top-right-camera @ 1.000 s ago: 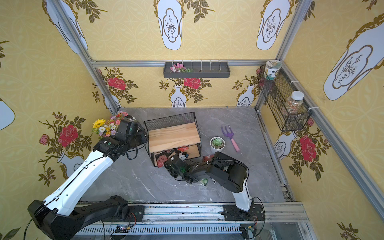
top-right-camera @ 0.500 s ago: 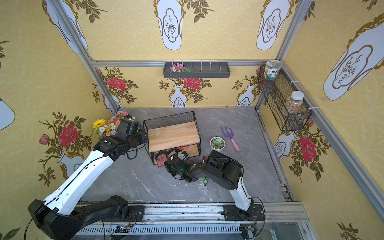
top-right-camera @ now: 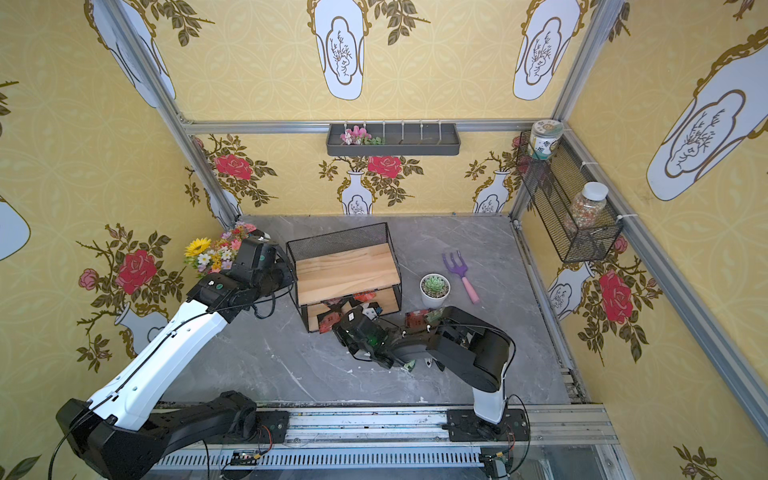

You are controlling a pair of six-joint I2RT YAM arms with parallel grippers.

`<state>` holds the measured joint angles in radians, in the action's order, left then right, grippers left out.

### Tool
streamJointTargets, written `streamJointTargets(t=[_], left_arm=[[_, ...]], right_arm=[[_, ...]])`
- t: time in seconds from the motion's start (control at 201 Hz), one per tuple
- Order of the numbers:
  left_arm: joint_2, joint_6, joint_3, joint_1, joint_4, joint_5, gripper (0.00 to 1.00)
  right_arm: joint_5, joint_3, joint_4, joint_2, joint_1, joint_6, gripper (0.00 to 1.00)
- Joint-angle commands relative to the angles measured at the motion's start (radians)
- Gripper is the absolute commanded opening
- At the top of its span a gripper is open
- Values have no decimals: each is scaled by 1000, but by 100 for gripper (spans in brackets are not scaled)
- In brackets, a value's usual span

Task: Remove the tea bags from the shelf
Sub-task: Pick up the tea bag from the shelf, then place the tea bag at the center of the board.

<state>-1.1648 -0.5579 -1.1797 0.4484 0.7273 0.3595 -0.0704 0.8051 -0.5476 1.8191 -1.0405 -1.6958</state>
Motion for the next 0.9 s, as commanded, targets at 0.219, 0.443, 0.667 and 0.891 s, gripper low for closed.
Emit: streamJointTargets(t=[0.219,0.443,0.667,0.891], left_arm=[[1,27,4,1,-51,12,0],[-1,29,2,1,-55,12,0],[1,29,5,1,-53,9,0],[1,36,3,1,-55,7,0]], right_arm=[[248,-143,-72,-174,-12,150,0],[390,-92,-46,-118,-66,216,0],[421,7,-80,52,-99,219,0],[410,62,-44,138,-102,206,0]])
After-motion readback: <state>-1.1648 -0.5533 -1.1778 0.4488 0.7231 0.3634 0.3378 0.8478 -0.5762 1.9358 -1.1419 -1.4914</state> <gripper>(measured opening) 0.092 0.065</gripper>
